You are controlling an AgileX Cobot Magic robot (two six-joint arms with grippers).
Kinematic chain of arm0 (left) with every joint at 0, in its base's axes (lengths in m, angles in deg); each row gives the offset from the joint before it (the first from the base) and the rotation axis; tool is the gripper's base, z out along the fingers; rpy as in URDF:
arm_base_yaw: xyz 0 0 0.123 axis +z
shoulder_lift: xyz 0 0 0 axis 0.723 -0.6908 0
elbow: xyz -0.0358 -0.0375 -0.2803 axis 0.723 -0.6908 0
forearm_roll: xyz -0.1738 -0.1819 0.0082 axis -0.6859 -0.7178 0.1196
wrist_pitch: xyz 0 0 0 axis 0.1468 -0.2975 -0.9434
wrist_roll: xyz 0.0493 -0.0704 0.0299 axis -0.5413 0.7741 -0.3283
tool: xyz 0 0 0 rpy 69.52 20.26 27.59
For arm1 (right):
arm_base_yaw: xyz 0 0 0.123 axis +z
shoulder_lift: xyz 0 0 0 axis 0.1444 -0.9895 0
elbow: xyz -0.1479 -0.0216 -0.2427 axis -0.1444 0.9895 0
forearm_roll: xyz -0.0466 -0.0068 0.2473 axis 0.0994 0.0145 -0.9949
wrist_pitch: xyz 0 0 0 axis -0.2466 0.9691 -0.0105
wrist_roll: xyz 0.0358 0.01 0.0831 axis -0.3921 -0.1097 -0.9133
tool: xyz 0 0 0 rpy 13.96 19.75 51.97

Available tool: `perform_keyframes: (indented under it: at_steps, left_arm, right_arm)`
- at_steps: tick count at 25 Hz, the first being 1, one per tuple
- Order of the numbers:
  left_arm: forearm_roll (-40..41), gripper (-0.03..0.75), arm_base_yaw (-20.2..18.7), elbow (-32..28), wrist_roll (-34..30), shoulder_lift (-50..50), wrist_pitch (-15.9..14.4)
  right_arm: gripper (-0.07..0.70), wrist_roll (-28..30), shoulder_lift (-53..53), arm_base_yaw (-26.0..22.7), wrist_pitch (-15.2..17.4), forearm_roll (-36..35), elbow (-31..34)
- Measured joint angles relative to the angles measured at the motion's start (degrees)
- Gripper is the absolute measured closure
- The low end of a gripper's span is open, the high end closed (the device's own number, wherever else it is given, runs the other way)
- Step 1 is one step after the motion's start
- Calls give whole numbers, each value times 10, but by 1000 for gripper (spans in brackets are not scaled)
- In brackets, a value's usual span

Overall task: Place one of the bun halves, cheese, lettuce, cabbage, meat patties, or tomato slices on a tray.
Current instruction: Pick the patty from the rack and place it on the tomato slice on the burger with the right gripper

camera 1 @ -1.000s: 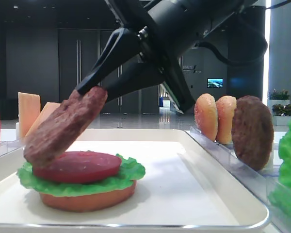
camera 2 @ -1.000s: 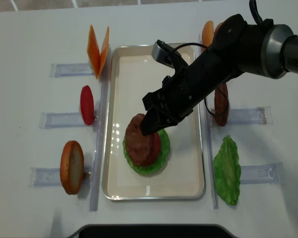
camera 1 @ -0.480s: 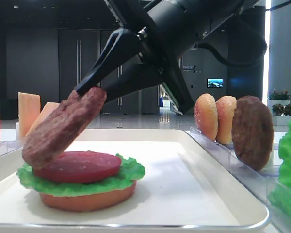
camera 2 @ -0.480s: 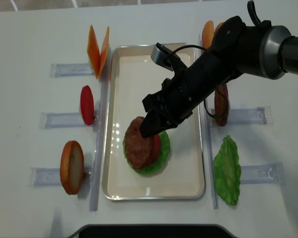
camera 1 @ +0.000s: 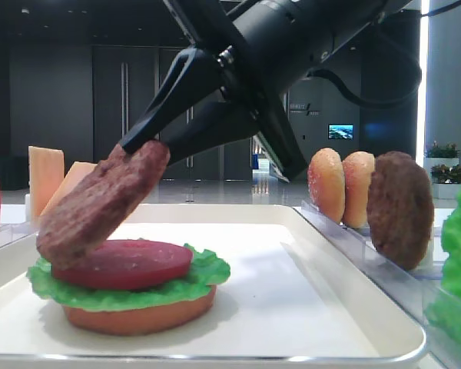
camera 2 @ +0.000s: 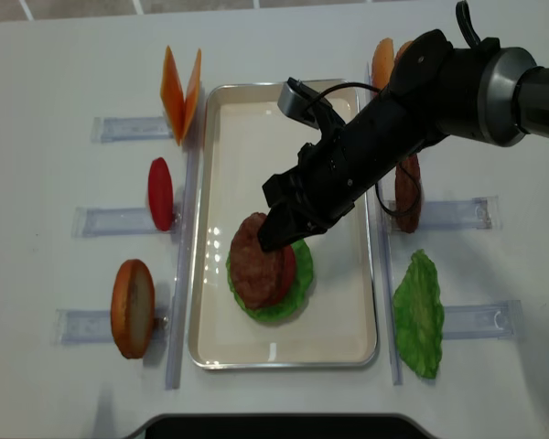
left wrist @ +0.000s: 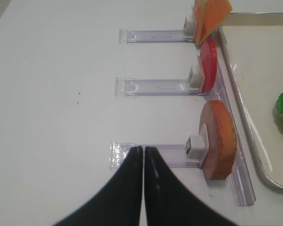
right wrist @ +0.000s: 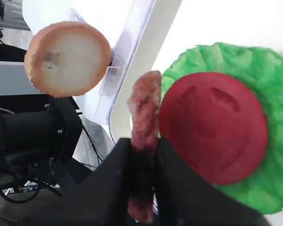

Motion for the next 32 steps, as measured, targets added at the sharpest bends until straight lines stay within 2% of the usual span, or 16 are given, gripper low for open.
perform_keyframes:
  at_steps: [15, 18, 23, 25, 28, 32]
  left_arm:
    - [0, 716, 0, 0, 0, 0, 0]
    - [0, 716, 0, 0, 0, 0, 0]
    - [0, 716, 0, 0, 0, 0, 0]
    - [0, 716, 0, 0, 0, 0, 0]
    - [0, 716, 0, 0, 0, 0, 0]
    - [0, 716, 0, 0, 0, 0, 0]
  right_arm:
    - [509, 1, 0, 0, -14, 17, 0]
    - [429, 1, 0, 0, -17, 20, 0]
    - [176, 2, 0, 0, -37, 35, 0]
    - [106, 2, 3, -3, -47, 51, 0]
    - [64, 2, 22, -14, -63, 87, 0]
    - [55, -3, 61, -35, -69, 124, 0]
